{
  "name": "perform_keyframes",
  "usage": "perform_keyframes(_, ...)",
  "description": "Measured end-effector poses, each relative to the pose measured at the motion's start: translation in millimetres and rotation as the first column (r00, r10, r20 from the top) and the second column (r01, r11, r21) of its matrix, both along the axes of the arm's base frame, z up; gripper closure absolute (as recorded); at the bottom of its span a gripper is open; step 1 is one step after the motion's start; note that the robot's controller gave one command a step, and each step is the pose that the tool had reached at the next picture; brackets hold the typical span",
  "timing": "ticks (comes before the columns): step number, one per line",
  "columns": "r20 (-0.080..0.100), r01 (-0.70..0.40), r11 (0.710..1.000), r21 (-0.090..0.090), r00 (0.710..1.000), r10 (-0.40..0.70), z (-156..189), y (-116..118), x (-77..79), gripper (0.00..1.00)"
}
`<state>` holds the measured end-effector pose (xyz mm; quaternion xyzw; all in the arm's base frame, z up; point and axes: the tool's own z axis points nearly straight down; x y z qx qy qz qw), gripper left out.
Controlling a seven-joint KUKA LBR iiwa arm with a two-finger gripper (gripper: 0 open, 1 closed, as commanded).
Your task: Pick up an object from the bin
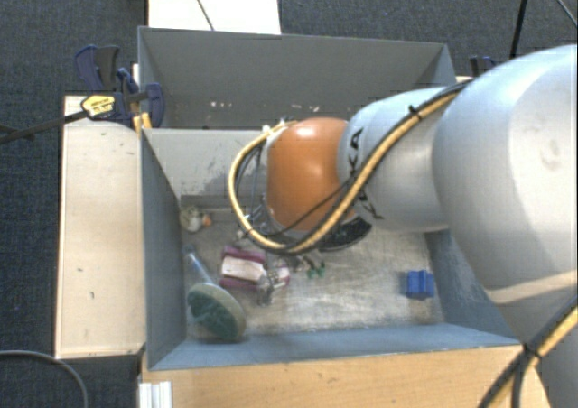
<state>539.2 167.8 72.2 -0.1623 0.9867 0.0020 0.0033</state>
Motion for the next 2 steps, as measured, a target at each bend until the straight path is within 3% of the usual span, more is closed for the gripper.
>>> perform_keyframes(1,0.006,0.009,1.0,0.0,1.0,-0.009,1.8,-3.4,2.3,1.0)
perform_keyframes(2,0.003,-0.141,0.99,-0.003,0.99,0.141,131.2,3.6,2.7,1.0)
